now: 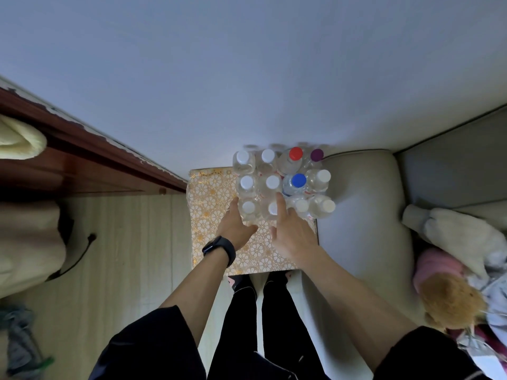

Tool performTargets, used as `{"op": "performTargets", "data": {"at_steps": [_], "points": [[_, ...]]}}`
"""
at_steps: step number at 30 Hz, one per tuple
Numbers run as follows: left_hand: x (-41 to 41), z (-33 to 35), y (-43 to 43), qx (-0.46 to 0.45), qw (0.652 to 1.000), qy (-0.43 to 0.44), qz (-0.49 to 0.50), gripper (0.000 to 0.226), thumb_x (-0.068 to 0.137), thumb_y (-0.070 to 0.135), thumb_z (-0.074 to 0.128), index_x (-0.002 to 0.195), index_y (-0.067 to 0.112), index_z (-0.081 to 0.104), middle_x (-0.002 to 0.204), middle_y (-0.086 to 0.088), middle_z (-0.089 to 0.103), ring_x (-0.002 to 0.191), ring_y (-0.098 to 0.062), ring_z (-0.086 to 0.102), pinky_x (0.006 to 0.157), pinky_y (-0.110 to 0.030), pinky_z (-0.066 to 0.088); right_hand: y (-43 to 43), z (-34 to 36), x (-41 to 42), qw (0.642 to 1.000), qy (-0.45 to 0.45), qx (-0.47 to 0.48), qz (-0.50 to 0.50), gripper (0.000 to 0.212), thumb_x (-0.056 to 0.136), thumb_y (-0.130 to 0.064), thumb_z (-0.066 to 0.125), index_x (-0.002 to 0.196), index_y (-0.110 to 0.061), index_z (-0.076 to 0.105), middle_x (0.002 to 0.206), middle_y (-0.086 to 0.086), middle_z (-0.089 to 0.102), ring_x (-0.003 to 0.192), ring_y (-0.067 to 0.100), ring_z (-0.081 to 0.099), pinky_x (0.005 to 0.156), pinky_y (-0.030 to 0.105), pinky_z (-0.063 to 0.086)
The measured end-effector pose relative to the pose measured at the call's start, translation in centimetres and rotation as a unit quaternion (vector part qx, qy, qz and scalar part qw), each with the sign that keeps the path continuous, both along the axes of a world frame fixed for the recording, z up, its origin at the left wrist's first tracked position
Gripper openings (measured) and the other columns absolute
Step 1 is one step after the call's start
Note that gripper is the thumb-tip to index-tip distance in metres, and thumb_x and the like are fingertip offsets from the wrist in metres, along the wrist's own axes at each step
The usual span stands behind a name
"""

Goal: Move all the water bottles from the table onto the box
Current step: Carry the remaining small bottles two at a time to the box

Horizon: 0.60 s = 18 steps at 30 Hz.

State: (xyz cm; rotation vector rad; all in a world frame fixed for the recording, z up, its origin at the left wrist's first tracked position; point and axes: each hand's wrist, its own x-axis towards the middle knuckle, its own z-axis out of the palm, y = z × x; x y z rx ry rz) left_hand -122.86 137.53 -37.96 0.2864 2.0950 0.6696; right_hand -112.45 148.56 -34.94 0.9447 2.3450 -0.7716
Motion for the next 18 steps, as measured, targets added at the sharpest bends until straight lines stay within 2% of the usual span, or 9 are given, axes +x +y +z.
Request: {"op": "performTargets", "data": {"at_steps": [3, 6, 8, 10, 11, 14, 18], "points": [[0.1, 3.7, -1.0, -0.016, 0.999, 0.01, -0.028, 0.085, 0.086, 0.019, 0.072, 0.155, 0.021, 0.023, 0.146, -0.005, 0.051, 0.12, -0.028, 0.058, 0.086, -0.032, 0.048, -0.7, 3.7, 1.6, 0.999, 0.033, 0.021, -0.021, 0.075, 0.099, -0.027, 0.055, 0.158, -0.017, 0.009, 0.139, 0.013, 0.044, 0.119, 0.033, 0.052, 0.088, 0.042, 0.048], [0.6, 8.2, -2.6, -0.032, 0.997, 0.023, -0.065, 0.073, 0.089, 0.027, 0.068, 0.152, 0.021, 0.031, 0.148, -0.006, 0.05, 0.111, -0.026, 0.063, 0.085, -0.034, 0.052, -1.3, 7.6, 3.6, 0.999, 0.043, 0.02, -0.024, 0.062, 0.099, -0.031, 0.051, 0.154, -0.014, 0.027, 0.153, 0.012, 0.035, 0.133, 0.034, 0.04, 0.104, 0.043, 0.04], [1.1, 11.1, -3.7, -0.034, 0.995, 0.034, -0.092, 0.068, 0.092, 0.028, 0.065, 0.151, 0.02, 0.034, 0.138, -0.007, 0.059, 0.094, -0.024, 0.069, 0.078, -0.031, 0.053, -1.6, 10.1, 4.6, 0.999, 0.04, 0.012, -0.011, 0.059, 0.099, -0.034, 0.049, 0.153, -0.016, 0.032, 0.161, 0.012, 0.026, 0.143, 0.035, 0.028, 0.117, 0.043, 0.028], [1.4, 13.8, -5.0, -0.033, 0.99, 0.059, -0.12, 0.062, 0.092, 0.031, 0.063, 0.148, 0.021, 0.039, 0.122, -0.008, 0.068, 0.079, -0.022, 0.069, 0.077, -0.033, 0.056, -1.9, 12.8, 5.5, 0.998, 0.06, 0.02, 0.0, 0.055, 0.098, -0.035, 0.05, 0.15, -0.021, 0.038, 0.163, 0.01, 0.024, 0.147, 0.033, 0.019, 0.122, 0.042, 0.018], [1.5, 14.9, -5.6, -0.029, 0.988, 0.076, -0.128, 0.06, 0.091, 0.034, 0.062, 0.147, 0.023, 0.041, 0.123, -0.007, 0.067, 0.08, -0.022, 0.069, 0.081, -0.036, 0.057, -2.1, 14.0, 5.9, 0.997, 0.078, 0.03, 0.003, 0.053, 0.098, -0.035, 0.051, 0.149, -0.023, 0.041, 0.163, 0.009, 0.025, 0.148, 0.031, 0.018, 0.122, 0.041, 0.017], [1.0, 17.5, -6.8, -0.016, 0.983, 0.124, -0.135, 0.057, 0.091, 0.041, 0.06, 0.144, 0.029, 0.044, 0.14, -0.005, 0.057, 0.11, -0.023, 0.063, 0.095, -0.04, 0.052, -2.8, 17.2, 6.6, 0.988, 0.14, 0.056, -0.009, 0.05, 0.098, -0.036, 0.052, 0.147, -0.031, 0.043, 0.161, 0.002, 0.03, 0.148, 0.024, 0.02, 0.12, 0.036, 0.018], [0.1, 20.3, -7.0, 0.006, 0.972, 0.193, -0.131, 0.055, 0.092, 0.044, 0.057, 0.144, 0.029, 0.045, 0.137, -0.004, 0.058, 0.12, -0.022, 0.058, 0.103, -0.041, 0.047, -3.3, 19.2, 5.9, 0.979, 0.193, 0.063, -0.018, 0.049, 0.096, -0.036, 0.053, 0.144, -0.037, 0.044, 0.157, -0.003, 0.036, 0.146, 0.023, 0.026, 0.121, 0.037, 0.02]]}}
